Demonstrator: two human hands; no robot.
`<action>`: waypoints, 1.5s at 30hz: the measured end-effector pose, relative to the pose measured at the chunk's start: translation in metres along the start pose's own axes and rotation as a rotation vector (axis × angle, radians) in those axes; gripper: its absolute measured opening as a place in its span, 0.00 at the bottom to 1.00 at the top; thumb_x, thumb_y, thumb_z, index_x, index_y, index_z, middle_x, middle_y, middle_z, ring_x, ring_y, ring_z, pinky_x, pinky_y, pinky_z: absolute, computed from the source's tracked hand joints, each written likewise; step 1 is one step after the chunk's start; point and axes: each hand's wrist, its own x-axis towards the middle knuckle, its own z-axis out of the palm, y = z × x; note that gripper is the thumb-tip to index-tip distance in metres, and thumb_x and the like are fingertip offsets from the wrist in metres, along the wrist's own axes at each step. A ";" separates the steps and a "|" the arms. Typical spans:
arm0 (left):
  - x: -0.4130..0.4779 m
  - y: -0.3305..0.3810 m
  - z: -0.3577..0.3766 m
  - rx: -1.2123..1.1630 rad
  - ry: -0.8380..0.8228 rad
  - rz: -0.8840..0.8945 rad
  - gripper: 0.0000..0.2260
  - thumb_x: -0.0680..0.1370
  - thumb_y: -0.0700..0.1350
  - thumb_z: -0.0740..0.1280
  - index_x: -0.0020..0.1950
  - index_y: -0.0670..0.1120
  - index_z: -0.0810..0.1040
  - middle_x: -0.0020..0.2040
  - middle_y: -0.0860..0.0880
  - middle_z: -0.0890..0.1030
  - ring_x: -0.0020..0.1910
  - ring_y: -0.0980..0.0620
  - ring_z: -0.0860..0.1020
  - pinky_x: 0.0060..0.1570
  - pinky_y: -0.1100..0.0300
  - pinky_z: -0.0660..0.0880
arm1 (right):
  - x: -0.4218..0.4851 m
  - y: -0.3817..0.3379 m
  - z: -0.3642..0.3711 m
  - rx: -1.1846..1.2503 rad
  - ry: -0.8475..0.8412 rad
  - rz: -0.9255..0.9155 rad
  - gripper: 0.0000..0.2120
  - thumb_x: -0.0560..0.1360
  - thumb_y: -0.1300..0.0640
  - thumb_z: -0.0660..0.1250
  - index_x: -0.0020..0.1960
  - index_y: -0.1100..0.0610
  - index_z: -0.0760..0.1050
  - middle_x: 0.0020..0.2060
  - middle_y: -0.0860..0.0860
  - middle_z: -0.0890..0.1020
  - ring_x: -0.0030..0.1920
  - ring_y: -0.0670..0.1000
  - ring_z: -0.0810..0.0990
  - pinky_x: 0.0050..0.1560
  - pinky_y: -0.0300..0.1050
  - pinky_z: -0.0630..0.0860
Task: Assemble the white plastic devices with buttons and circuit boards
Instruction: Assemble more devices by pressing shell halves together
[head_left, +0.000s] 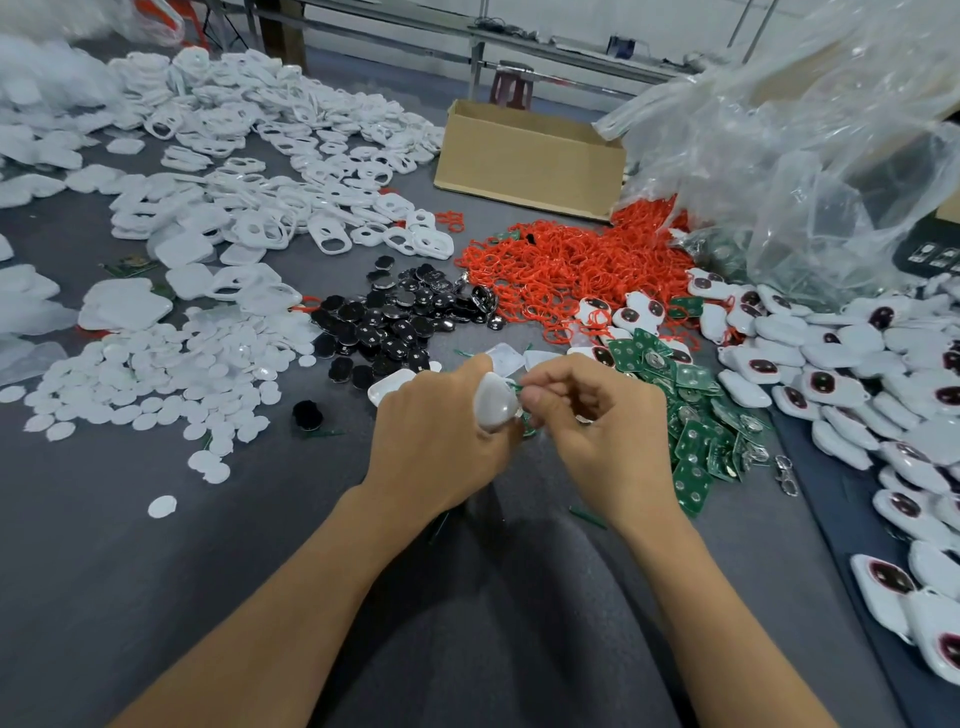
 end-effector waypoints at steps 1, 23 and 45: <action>0.000 0.000 0.000 0.006 0.004 0.006 0.15 0.67 0.57 0.64 0.38 0.50 0.62 0.29 0.46 0.75 0.32 0.37 0.74 0.29 0.57 0.61 | 0.000 -0.001 -0.001 -0.001 -0.004 -0.007 0.11 0.70 0.70 0.70 0.39 0.54 0.79 0.29 0.43 0.79 0.30 0.44 0.76 0.36 0.33 0.73; -0.003 0.004 0.002 0.250 -0.035 0.001 0.17 0.66 0.50 0.72 0.38 0.50 0.62 0.27 0.45 0.74 0.27 0.39 0.74 0.29 0.59 0.55 | -0.007 0.000 0.005 -0.390 0.042 -0.183 0.06 0.67 0.67 0.70 0.36 0.57 0.78 0.29 0.49 0.80 0.30 0.51 0.76 0.32 0.49 0.74; -0.003 0.001 -0.004 -0.065 -0.180 0.057 0.11 0.63 0.51 0.64 0.34 0.52 0.62 0.28 0.48 0.71 0.31 0.40 0.70 0.30 0.54 0.65 | -0.002 -0.002 -0.010 -0.370 -0.082 -0.298 0.10 0.65 0.76 0.68 0.36 0.62 0.79 0.31 0.52 0.81 0.33 0.50 0.76 0.36 0.45 0.72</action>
